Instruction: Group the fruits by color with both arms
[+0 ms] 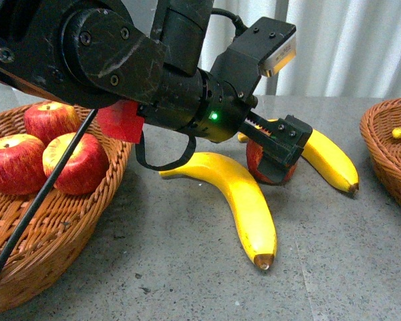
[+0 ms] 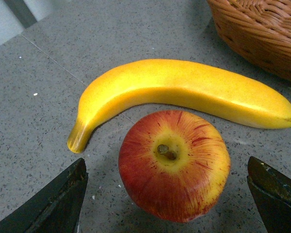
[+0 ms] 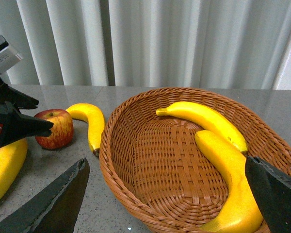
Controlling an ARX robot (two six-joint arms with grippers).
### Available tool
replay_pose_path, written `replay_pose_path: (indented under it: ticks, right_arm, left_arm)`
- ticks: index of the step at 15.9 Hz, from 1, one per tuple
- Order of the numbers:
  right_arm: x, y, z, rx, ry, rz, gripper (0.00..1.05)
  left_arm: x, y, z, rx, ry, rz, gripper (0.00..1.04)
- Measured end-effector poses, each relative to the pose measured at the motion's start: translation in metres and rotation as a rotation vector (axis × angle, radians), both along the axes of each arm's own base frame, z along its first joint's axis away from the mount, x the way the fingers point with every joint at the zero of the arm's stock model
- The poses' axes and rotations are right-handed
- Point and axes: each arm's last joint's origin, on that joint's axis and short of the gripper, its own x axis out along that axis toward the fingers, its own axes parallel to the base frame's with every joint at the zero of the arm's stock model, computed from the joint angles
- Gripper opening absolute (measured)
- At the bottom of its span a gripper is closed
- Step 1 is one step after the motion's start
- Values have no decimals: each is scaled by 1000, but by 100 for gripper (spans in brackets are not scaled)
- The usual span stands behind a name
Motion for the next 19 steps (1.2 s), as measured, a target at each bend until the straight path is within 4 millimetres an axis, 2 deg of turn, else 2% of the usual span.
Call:
replay_pose_path:
  ticks: [3, 6, 7, 9, 10, 12, 15, 19]
  right_arm:
    - [0, 0, 0, 0, 0, 0, 98]
    - [0, 0, 0, 0, 0, 0, 98]
    - [0, 0, 0, 0, 0, 0, 98]
    - [0, 0, 0, 0, 0, 0, 98]
    - [0, 0, 0, 0, 0, 0, 98]
    - [0, 0, 0, 0, 0, 0, 98]
    - [0, 0, 0, 0, 0, 0, 98]
    - [0, 0, 0, 0, 0, 0, 98]
  left_arm:
    - [6, -4, -14, 7, 22, -6, 98]
    - [12, -6, -18, 5, 29, -6, 98]
    - [13, -6, -17, -1, 20, -8, 95]
    - [13, -7, -16, -7, 14, -10, 74]
    - [13, -7, -16, -11, 15, -8, 68]
    - [13, -6, -13, -17, 13, 7, 62]
    - [8, -3, 6, -37, -41, 48, 62]
    - [-17, 14, 73, -145, -224, 255, 62]
